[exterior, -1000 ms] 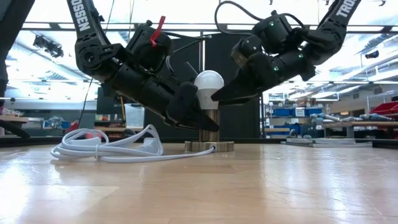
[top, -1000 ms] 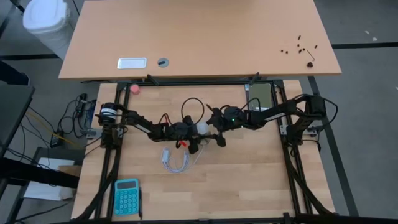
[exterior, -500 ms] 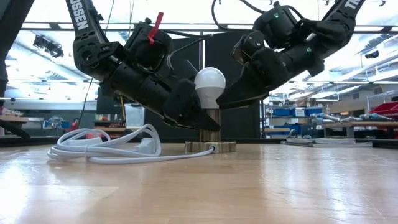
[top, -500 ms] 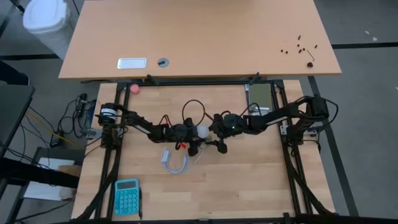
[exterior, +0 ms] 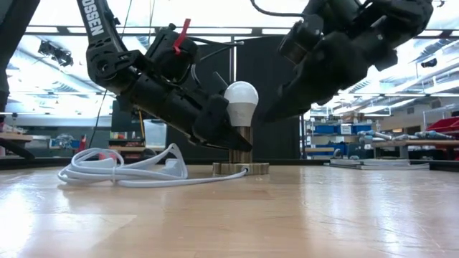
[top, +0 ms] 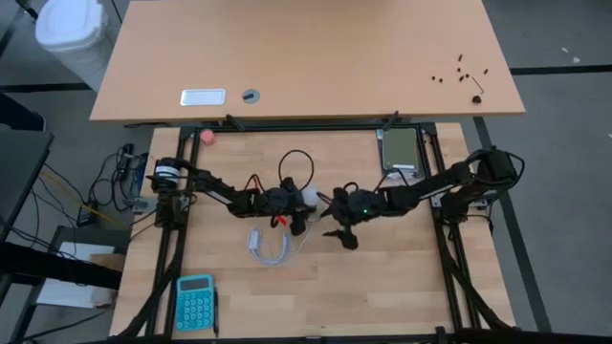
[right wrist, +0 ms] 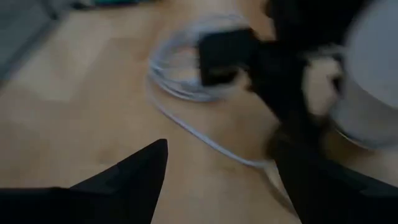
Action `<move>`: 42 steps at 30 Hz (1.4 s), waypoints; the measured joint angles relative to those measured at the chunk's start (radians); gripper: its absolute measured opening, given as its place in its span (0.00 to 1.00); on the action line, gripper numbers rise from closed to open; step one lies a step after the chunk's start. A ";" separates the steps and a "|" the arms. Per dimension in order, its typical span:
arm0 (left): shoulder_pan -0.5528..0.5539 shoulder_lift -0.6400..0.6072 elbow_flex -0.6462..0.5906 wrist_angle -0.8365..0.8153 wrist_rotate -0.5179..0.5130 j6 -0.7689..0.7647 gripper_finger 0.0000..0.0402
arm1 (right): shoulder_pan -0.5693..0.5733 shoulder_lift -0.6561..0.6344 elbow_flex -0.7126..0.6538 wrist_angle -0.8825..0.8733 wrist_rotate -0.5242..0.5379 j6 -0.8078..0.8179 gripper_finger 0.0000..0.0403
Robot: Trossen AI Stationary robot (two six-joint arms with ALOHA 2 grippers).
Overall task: Screw lightbulb
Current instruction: Insert the lightbulb into the lamp holder
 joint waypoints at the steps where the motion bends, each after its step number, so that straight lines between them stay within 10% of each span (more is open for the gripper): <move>1: 0.000 0.000 0.000 0.000 0.003 0.000 0.49 | -0.001 0.000 0.000 -0.018 0.047 0.000 0.76; 7: 0.000 0.000 0.000 0.001 0.012 0.001 0.49 | -0.066 0.000 0.000 -0.021 0.172 0.005 0.76; 31: -0.001 0.000 0.000 0.004 0.015 0.003 0.49 | -0.014 0.002 0.000 0.054 -0.022 0.025 0.76; 42: -0.002 0.000 0.000 0.006 0.017 0.003 0.49 | -0.092 0.002 0.001 -0.001 0.168 0.021 0.76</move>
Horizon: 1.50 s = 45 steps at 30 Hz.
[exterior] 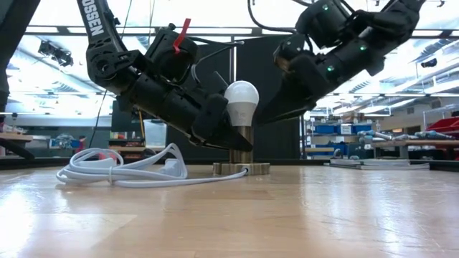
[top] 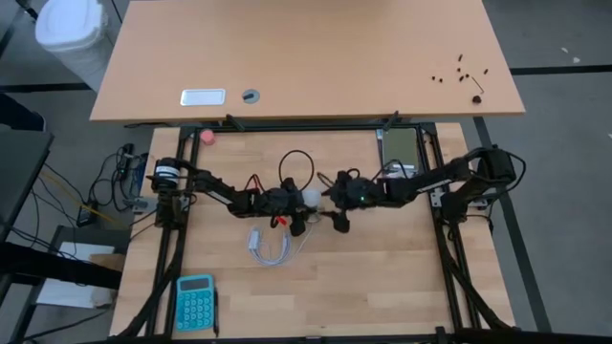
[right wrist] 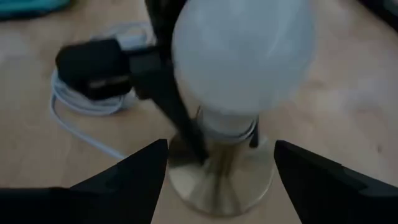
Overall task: Screw lightbulb
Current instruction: Insert the lightbulb into the lamp holder
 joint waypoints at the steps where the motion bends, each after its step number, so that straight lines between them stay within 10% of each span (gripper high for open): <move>1: 0.000 0.000 0.000 0.000 0.000 0.000 0.49 | -0.013 0.000 0.000 0.016 -0.018 -0.013 0.76; 23: 0.001 0.000 0.000 -0.001 -0.004 -0.002 0.49 | 0.071 0.000 0.000 0.056 -0.217 0.013 0.77; 30: 0.000 0.000 0.000 0.000 -0.005 -0.002 0.49 | 0.015 0.000 0.000 -0.017 -0.015 0.039 0.77; 45: 0.001 0.000 0.000 0.001 0.003 0.001 0.49 | 0.025 0.000 0.000 0.060 -0.112 0.038 0.77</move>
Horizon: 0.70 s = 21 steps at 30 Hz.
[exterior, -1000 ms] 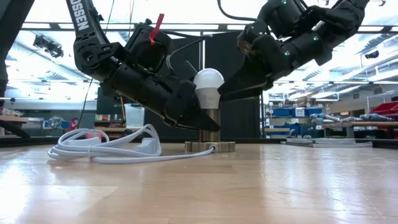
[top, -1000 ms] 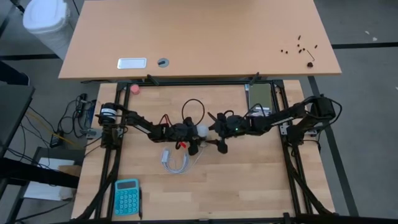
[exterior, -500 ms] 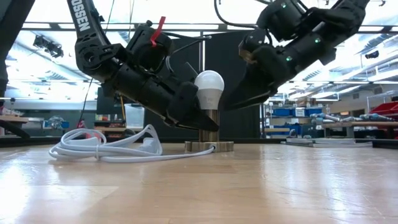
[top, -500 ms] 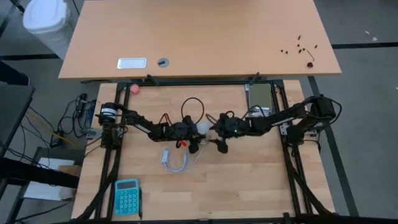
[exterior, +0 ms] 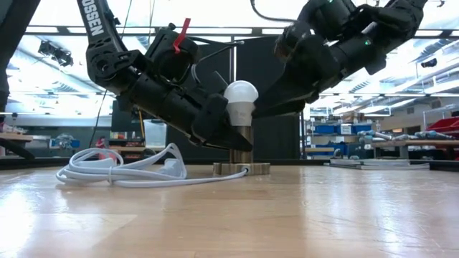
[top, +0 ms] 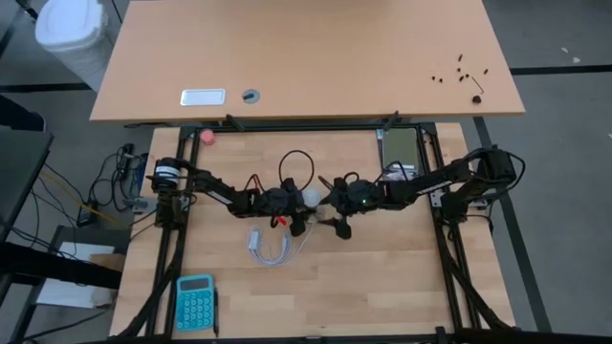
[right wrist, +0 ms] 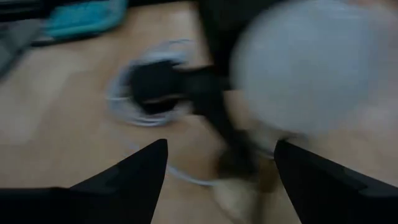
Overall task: Screw lightbulb
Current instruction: Insert the lightbulb into the lamp holder
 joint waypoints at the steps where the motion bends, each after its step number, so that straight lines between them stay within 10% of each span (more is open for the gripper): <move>1: 0.000 0.000 0.000 0.000 0.000 0.000 0.49 | 0.011 0.000 0.000 0.009 -0.025 0.000 0.77; 11: 0.000 0.000 0.000 0.001 0.001 0.000 0.49 | -0.019 0.000 0.000 -0.075 0.110 0.019 0.77; 21: 0.000 0.000 -0.001 0.000 0.003 0.001 0.49 | -0.057 0.098 0.015 0.093 -0.044 -0.029 0.77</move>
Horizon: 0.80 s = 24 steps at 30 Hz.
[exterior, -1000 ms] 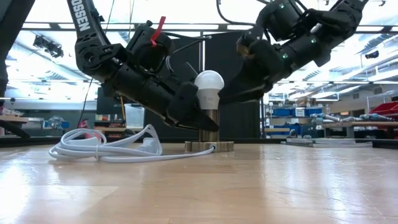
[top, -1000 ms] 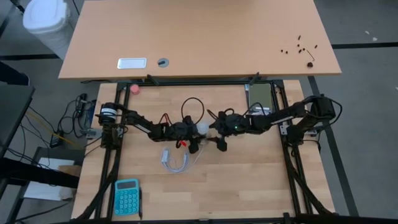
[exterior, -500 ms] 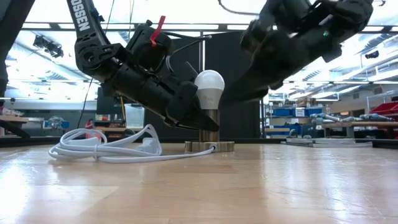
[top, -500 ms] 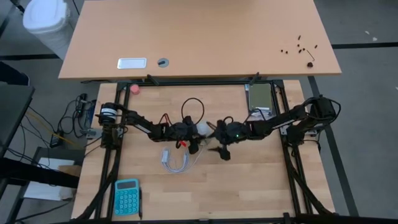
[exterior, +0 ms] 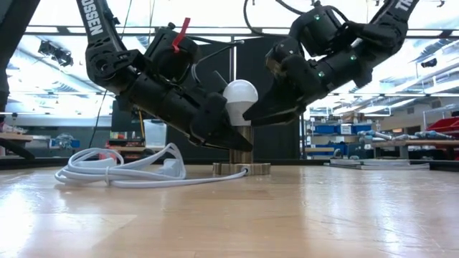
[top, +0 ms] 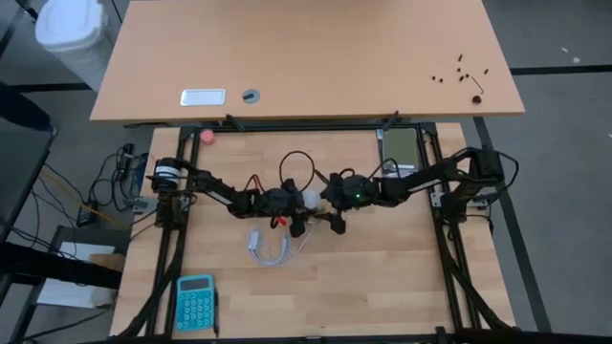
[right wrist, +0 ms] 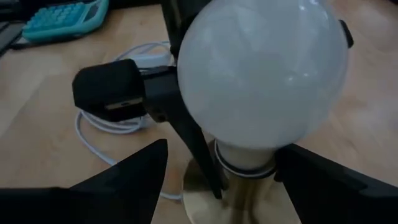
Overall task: Screw lightbulb
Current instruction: Insert the lightbulb into the lamp holder
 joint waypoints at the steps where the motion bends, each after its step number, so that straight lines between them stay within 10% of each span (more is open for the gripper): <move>1: 0.000 0.000 0.000 -0.001 0.006 0.001 0.49 | 0.006 0.001 0.001 -0.001 0.001 0.001 0.77; 12: -0.002 0.000 0.001 -0.005 0.014 0.002 0.49 | 0.052 -0.060 -0.001 -0.104 -0.013 -0.004 0.77; 18: 0.005 0.000 0.001 -0.007 -0.025 -0.008 0.49 | 0.121 -0.100 -0.001 -0.095 -0.205 -0.005 0.77; 24: 0.002 0.000 0.001 -0.004 -0.011 -0.007 0.49 | 0.101 -0.107 -0.001 -0.188 0.104 -0.004 0.77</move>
